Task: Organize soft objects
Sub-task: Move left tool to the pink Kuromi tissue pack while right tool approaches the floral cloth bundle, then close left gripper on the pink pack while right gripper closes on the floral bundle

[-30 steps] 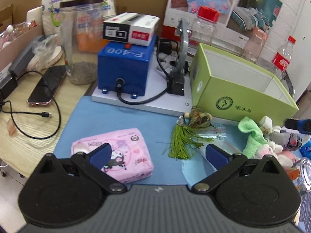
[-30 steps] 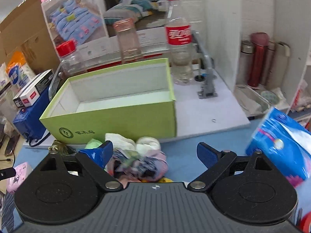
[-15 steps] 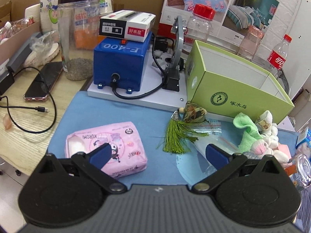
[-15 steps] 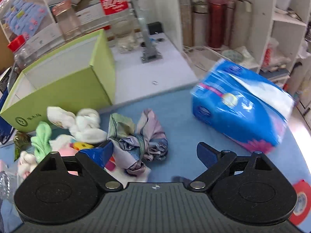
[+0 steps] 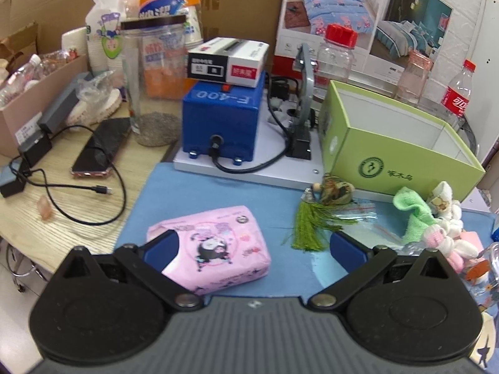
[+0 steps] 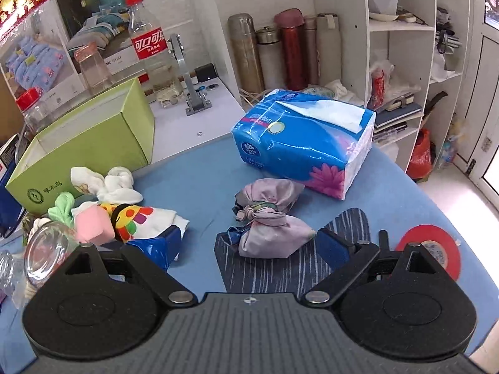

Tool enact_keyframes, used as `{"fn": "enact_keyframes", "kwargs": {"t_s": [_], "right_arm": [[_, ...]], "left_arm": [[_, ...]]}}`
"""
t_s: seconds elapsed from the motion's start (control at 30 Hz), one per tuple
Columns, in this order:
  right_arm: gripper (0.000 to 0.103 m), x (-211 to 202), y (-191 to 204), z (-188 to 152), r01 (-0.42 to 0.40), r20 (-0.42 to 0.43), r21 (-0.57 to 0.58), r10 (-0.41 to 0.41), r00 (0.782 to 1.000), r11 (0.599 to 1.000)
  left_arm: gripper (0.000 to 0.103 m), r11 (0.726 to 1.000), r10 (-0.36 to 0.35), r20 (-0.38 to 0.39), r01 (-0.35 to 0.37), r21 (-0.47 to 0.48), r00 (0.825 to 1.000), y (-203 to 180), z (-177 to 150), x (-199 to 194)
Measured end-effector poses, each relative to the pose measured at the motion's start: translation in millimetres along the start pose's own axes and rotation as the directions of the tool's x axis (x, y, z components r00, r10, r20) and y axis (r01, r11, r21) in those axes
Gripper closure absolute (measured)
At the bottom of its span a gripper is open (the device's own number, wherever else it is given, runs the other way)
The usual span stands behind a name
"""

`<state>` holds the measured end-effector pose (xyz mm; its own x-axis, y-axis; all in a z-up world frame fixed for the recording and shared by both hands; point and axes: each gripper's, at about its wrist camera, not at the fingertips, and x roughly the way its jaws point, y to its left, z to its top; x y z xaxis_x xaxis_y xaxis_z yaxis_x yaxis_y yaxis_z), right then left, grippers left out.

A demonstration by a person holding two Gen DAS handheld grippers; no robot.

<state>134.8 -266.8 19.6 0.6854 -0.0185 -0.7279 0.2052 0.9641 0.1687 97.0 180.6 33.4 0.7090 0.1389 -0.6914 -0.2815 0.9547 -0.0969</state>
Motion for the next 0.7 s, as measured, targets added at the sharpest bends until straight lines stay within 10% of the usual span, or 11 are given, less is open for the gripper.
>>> {"fn": "enact_keyframes", "kwargs": {"t_s": [0.23,0.6,0.7], "right_arm": [[0.022,46,6,-7,0.137,-0.028,-0.057,-0.139,0.99,0.989],[0.02,46,7,-19,0.121,0.041,-0.128,-0.117,0.992,0.984],[0.019,47,8,-19,0.112,0.032,-0.134,-0.108,0.994,0.985]], "left_arm": [[0.001,0.977,-0.075,0.025,0.068,0.201,0.997,12,-5,11],[0.001,0.738,-0.155,-0.217,0.259,0.623,0.964,43,-2,77],[0.001,0.738,-0.209,-0.302,0.353,0.575,0.93,54,7,92]]}}
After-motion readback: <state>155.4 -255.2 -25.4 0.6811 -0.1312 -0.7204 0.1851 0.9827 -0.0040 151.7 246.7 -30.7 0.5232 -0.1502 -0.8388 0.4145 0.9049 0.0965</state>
